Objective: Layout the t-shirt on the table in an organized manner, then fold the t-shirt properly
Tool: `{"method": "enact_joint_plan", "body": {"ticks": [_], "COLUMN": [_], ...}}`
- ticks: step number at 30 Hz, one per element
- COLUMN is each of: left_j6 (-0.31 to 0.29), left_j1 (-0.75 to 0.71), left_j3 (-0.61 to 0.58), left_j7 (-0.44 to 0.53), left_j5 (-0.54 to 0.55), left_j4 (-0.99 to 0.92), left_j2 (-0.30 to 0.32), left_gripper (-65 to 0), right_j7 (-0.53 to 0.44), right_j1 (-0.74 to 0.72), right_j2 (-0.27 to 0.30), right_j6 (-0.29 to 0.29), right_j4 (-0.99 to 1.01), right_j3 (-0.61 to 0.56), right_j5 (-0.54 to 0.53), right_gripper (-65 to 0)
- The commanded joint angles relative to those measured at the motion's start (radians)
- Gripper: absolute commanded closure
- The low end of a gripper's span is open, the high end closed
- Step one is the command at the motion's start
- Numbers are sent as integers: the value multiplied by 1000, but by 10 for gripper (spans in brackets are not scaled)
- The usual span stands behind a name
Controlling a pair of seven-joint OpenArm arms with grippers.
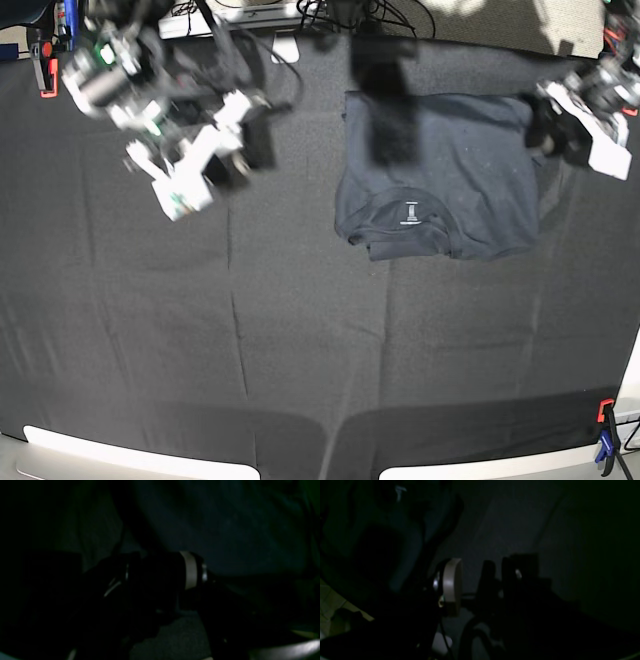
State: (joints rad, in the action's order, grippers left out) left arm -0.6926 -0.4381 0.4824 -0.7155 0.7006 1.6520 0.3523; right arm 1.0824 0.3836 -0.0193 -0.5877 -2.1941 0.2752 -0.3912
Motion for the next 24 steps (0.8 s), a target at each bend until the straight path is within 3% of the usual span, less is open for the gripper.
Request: {"method": "enact_joint_plan", "body": {"ticks": [1,8,13,24], "left_j6": [-6,-6,-6,-6], "left_j1": [-3,-55,-137,-383], "left_j3": [21,144,243,262], "left_j7": [33,35,18,-25], "left_j5": [1,18,89,113], "left_j4": [17,18,18,117], "left_j2": [5,-23,-23,-23], "left_gripper": [-215,-215,-215,-215], "right_j7": [-20,-42,3,50], "right_j1": [13,87,121,281], "right_j2": [2,2,2,3], "right_j6": [-17,-53,-64,-71], "right_j4": [-21,-21,-21,-40], "right_j3": [15,95,110,111], "right_j5": [-13,-53,-109,-140], "right_gripper": [-248,-248,-248,-248]}}
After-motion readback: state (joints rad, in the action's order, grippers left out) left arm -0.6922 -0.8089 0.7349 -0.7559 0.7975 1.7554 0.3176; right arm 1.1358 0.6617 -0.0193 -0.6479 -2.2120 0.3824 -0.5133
